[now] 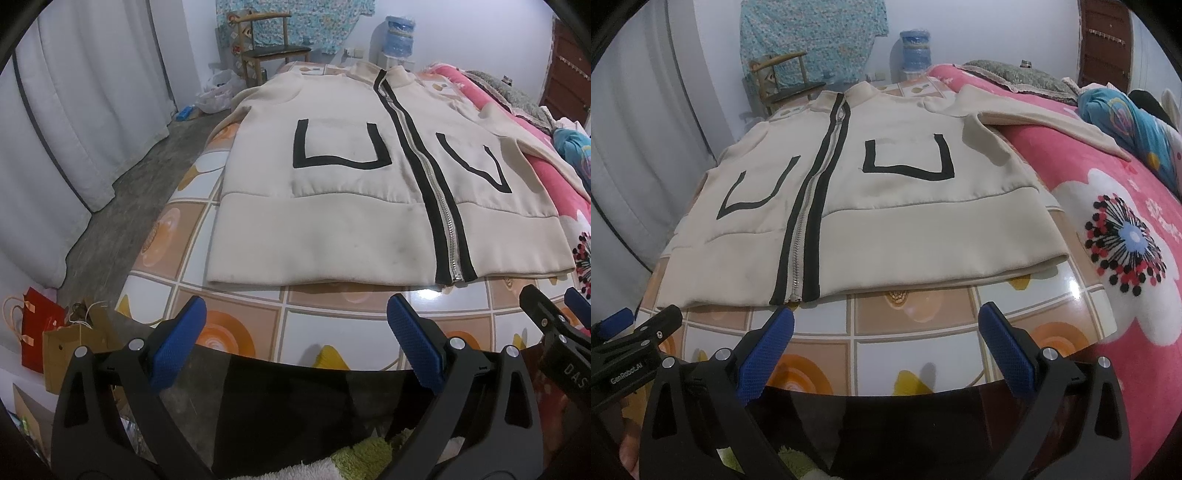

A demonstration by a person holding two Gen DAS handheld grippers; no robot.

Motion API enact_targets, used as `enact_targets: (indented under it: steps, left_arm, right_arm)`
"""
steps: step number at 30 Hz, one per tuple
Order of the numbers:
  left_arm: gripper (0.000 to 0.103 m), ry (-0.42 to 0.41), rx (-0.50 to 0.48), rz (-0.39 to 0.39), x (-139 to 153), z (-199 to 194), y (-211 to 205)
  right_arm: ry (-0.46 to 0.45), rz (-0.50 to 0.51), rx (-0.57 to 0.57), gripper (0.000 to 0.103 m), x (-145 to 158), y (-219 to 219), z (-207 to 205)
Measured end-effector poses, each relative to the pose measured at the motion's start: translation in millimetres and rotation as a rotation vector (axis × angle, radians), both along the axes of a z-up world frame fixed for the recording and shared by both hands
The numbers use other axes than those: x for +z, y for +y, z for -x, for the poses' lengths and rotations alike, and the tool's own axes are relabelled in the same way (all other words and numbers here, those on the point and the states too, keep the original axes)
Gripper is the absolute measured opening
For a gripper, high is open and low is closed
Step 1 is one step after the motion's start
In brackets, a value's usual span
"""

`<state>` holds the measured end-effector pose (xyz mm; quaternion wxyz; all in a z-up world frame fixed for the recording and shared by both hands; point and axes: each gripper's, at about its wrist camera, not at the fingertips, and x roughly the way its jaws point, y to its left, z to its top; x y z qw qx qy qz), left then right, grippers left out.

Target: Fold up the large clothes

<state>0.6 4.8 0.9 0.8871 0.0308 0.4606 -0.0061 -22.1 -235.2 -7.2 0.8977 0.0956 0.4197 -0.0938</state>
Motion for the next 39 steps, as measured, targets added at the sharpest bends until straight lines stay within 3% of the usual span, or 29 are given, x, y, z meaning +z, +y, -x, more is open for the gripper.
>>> enact_targets:
  steps: [39]
  left_arm:
    - [0.095,-0.009,-0.005,-0.001,3.3,0.3,-0.9]
  right_arm:
    - [-0.005,-0.011,-0.006,0.097,2.1,-3.7,2.8]
